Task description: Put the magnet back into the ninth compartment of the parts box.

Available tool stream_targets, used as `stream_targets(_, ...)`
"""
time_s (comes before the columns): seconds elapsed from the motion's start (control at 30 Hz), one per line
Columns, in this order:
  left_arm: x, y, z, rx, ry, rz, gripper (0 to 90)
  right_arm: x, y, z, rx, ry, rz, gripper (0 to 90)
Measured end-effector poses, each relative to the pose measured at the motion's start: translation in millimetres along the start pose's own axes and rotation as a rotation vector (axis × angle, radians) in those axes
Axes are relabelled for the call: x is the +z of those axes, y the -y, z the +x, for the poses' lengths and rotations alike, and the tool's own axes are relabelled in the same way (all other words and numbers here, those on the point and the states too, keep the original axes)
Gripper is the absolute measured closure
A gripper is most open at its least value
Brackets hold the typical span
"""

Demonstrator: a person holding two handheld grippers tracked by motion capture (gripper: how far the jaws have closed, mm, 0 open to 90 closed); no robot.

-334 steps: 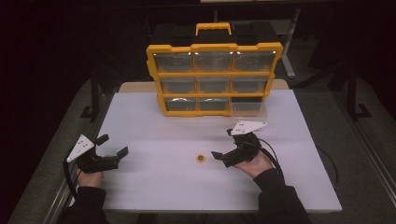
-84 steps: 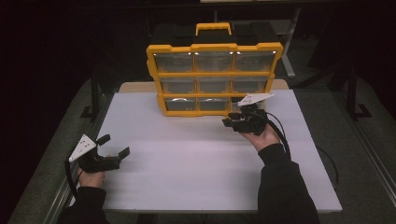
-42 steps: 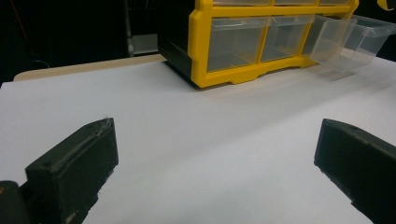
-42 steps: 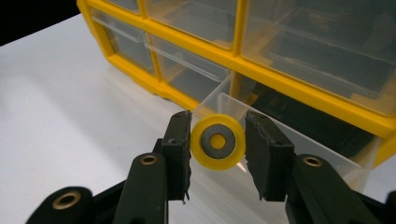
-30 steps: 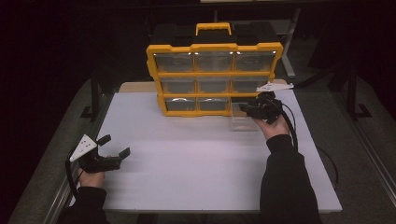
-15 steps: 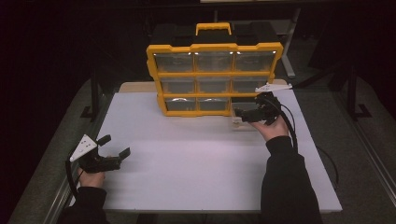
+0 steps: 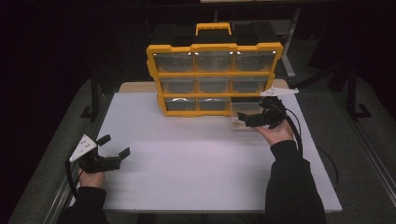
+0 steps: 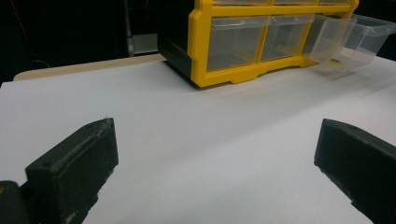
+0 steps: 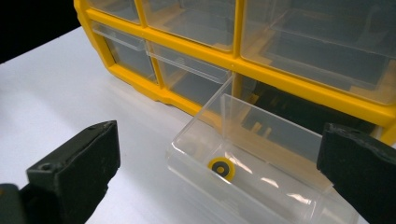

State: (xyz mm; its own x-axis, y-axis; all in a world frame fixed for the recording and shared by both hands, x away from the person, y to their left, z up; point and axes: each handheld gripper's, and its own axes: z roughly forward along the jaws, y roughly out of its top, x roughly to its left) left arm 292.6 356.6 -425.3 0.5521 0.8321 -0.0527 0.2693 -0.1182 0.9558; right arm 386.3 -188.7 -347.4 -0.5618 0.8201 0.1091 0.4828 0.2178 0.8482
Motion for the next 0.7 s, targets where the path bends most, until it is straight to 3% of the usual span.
stream_targets(0.47,0.3,0.1,0.0,-0.001,-0.001,0.002,0.0,-15.7,17.6,1.2,0.023,0.026,-0.040,0.0)
stream_targets(0.7,0.3,0.0,-1.1,-0.001,0.000,0.000,0.0,-22.5,26.5,4.3,0.019,0.017,-0.056,0.0)
